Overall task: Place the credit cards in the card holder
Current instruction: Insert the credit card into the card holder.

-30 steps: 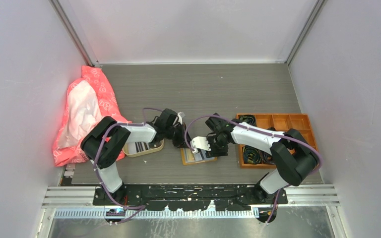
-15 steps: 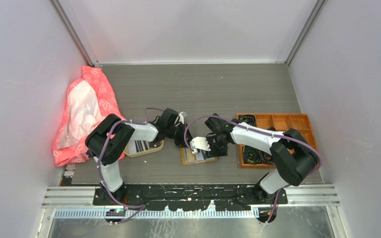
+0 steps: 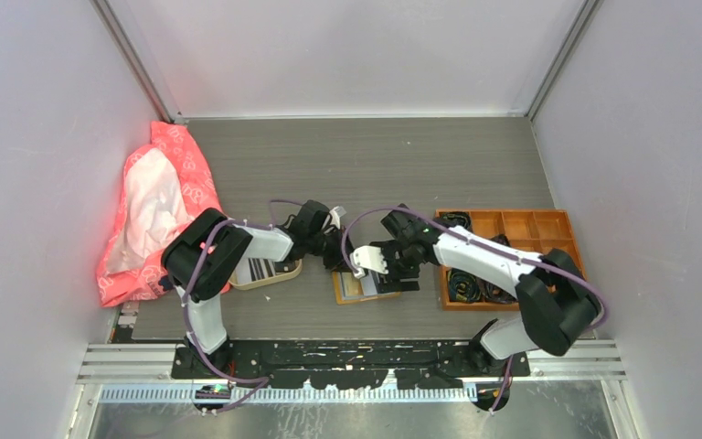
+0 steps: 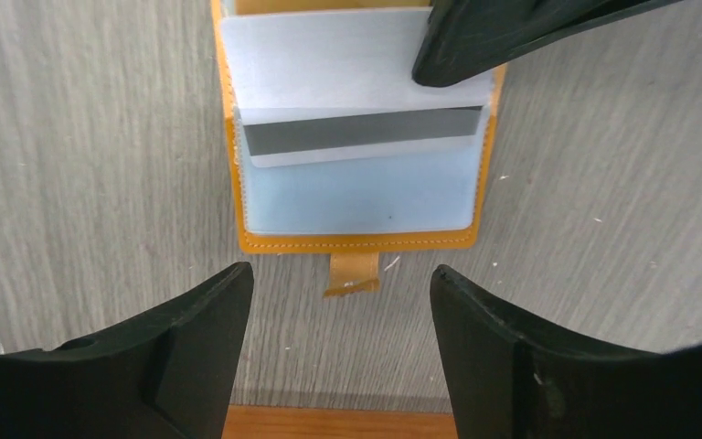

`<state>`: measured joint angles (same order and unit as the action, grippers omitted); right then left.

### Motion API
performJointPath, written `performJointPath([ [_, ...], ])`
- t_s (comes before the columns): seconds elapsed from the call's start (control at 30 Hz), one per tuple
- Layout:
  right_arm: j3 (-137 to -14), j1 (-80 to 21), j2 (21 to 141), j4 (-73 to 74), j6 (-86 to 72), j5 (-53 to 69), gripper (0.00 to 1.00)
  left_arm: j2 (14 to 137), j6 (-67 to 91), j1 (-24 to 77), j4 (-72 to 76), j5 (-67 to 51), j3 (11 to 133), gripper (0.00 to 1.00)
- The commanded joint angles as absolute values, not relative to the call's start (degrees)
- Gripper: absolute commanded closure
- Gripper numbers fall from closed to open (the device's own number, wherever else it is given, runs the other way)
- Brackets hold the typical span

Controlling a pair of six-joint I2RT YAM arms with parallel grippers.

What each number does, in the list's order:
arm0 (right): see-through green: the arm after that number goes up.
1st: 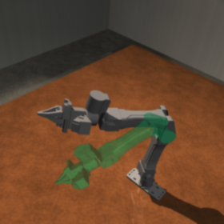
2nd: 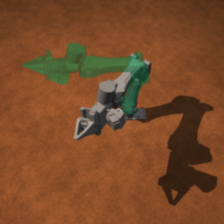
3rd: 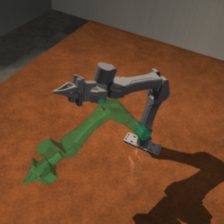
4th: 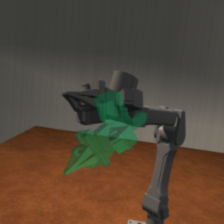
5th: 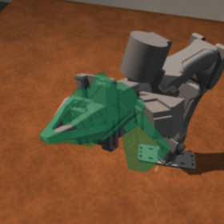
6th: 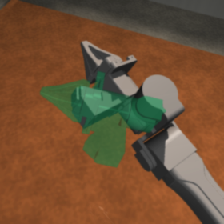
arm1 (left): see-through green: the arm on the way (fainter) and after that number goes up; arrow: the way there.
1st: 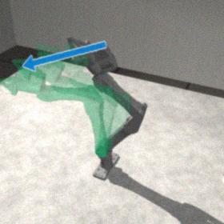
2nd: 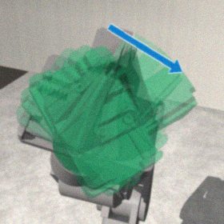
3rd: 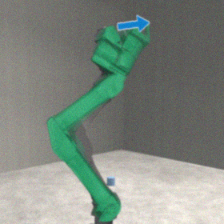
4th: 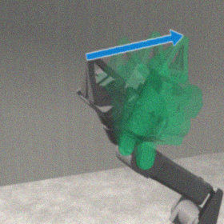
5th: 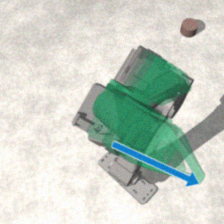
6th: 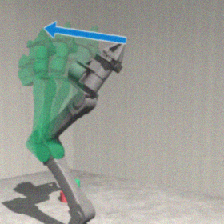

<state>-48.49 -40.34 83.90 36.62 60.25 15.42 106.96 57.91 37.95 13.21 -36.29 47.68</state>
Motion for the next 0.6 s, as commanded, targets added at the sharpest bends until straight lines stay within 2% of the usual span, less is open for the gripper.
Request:
performJointPath([
  [0.0, -51.98, -39.89, 77.44, 40.38, 59.76, 22.34, 0.23, 108.60, 56.00, 38.18, 10.31, -33.86, 47.18, 0.93],
  [0.07, -52.69, -39.88, 76.50, 41.64, 59.85, 26.59, 0.27, 108.65, 55.90, 38.15, 10.20, -33.92, 47.27, 0.91],
  [0.17, -52.54, -40.97, 75.87, 40.38, 58.76, 32.28, 0.38, 108.81, 55.81, 38.20, 10.19, -34.07, 47.46, 0.90],
  [0.27, -51.55, -45.64, 77.00, 32.46, 52.16, 30.65, 0.63, 109.11, 55.77, 38.20, 10.28, -34.31, 47.71, 0.89],
  [0.37, -50.96, -49.56, 79.45, 24.45, 47.53, 23.82, 0.83, 109.05, 55.81, 38.20, 10.45, -34.45, 47.60, 0.89],
  [0.43, -50.85, -51.01, 80.87, 20.92, 45.65, 20.85, 0.89, 108.82, 55.81, 38.15, 10.62, -34.48, 47.31, 0.88],
  [0.57, -50.54, -52.51, 82.91, 18.39, 43.63, 17.83, 0.90, 108.87, 55.88, 38.18, 10.88, -34.61, 47.24, 0.88],
])
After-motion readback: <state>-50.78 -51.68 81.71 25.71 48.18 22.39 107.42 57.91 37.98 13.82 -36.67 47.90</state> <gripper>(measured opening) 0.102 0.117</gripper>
